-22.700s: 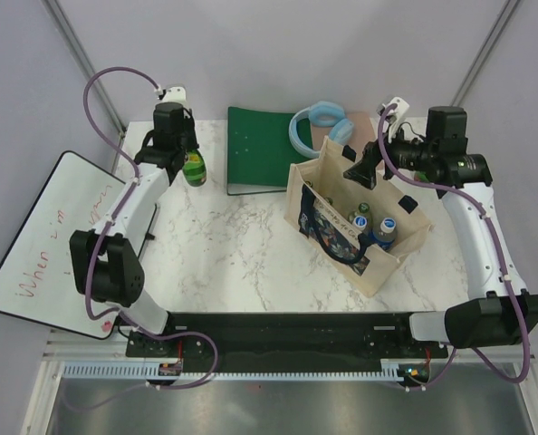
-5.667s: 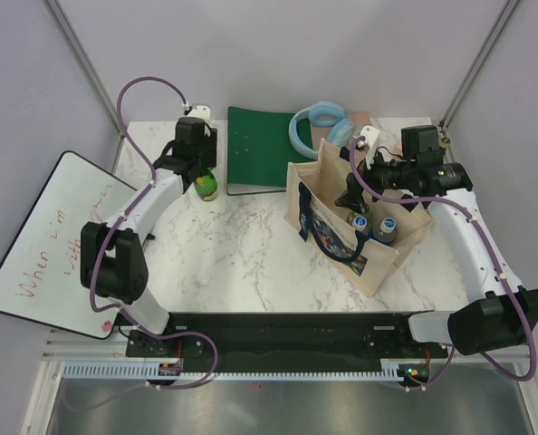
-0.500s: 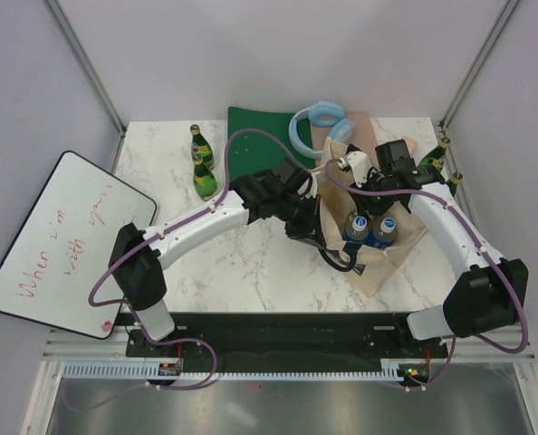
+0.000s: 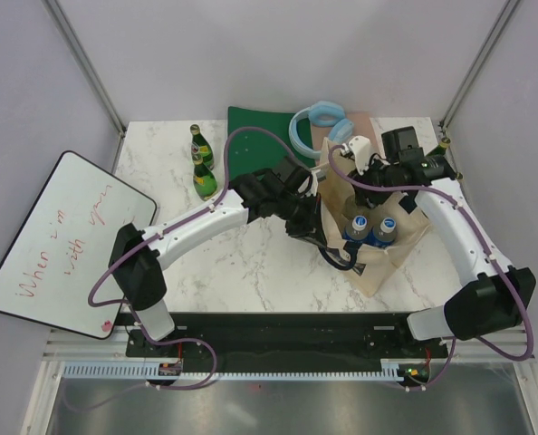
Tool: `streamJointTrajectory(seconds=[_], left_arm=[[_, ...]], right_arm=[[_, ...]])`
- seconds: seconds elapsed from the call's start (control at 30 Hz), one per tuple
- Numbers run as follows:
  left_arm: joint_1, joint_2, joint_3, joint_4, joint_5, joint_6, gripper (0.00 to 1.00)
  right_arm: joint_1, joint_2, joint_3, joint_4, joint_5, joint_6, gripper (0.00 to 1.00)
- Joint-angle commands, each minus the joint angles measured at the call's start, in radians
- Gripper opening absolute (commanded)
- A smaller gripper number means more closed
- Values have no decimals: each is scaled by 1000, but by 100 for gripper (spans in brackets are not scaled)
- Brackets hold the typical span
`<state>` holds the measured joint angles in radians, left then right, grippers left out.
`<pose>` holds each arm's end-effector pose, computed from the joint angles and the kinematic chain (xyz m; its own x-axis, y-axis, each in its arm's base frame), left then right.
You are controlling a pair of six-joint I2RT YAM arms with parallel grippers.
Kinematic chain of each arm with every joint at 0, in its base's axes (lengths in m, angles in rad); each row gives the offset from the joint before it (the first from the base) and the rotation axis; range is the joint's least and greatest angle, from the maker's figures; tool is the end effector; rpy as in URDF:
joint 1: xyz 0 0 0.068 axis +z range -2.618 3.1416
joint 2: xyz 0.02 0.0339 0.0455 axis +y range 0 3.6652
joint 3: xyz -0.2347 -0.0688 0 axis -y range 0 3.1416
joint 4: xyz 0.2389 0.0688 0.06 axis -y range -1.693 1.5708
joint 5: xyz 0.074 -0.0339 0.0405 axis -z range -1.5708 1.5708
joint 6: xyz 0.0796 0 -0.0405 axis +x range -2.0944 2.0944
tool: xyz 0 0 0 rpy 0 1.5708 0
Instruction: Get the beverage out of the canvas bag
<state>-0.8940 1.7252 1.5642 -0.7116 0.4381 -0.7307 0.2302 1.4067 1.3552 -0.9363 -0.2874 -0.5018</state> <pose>0.2213 -0.3294 0.2544 -0.9424 0.2081 -0.2619 0.3327 0.6626 -0.6710 0.2929 0.0918 0.2672 -0.5343 -0.5990 -0.5965 -0.7160 0.6957 -0.0573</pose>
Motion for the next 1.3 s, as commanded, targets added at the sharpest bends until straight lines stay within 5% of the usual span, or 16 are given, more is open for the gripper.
streamJointTrajectory(seconds=[0.0,0.33,0.67,1.27], left_arm=[[1,4,48,-6,-27,50,13],[17,2,69,-6,-38,56,23],[27,-32,88,-6,-81,79,57],[66,-187,123,55,-291,171,80]], right_arm=[[3,-77,171,77,-79,3,0],[1,-58,395,76,-124,52,0],[-8,-28,574,79,-130,109,0],[-187,-20,734,114,-130,190,0]])
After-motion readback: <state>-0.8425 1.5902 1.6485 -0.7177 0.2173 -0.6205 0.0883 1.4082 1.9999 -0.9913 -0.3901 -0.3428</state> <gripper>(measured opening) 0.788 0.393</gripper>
